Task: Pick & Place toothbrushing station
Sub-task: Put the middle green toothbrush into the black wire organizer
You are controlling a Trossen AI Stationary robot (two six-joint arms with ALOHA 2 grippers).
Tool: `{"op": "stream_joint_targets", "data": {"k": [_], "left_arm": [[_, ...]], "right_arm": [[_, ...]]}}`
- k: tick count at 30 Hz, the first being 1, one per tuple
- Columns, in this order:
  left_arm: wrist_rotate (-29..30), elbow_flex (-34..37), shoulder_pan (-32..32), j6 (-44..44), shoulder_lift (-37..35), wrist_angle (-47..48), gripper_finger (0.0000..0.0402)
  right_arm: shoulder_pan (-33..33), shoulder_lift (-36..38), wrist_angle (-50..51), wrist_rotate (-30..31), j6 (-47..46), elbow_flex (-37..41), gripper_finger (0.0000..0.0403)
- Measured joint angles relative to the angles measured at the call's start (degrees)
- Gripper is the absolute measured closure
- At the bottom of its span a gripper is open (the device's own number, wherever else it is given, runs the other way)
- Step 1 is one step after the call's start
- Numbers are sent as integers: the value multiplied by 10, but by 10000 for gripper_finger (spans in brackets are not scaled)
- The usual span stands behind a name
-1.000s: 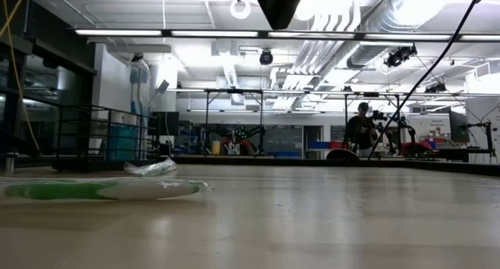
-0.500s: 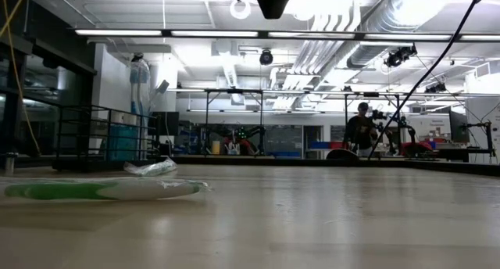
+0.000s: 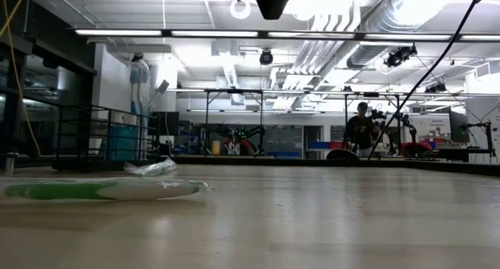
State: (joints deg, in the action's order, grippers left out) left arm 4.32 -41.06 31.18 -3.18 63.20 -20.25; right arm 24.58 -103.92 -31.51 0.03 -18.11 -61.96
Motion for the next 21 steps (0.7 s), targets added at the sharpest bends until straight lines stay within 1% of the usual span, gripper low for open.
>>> {"op": "stream_joint_targets", "data": {"k": [5, 8, 11, 16, 21], "left_arm": [[-2, 0, 1, 3, 7, 2, 337], [-24, 0, 1, 5, 20, -5, 337], [-29, 0, 1, 6, 34, -13, 337], [-26, 0, 0, 6, 43, -14, 337], [-10, 0, 0, 10, 43, -3, 337]], "right_arm": [[-3, 0, 0, 2, -1, 0, 389], [-10, -4, 1, -3, -9, 0, 389], [-17, -4, 11, -8, -15, 0, 389], [-19, -4, 12, -19, -20, 0, 389], [-5, -4, 14, -14, -32, 0, 389]]}}
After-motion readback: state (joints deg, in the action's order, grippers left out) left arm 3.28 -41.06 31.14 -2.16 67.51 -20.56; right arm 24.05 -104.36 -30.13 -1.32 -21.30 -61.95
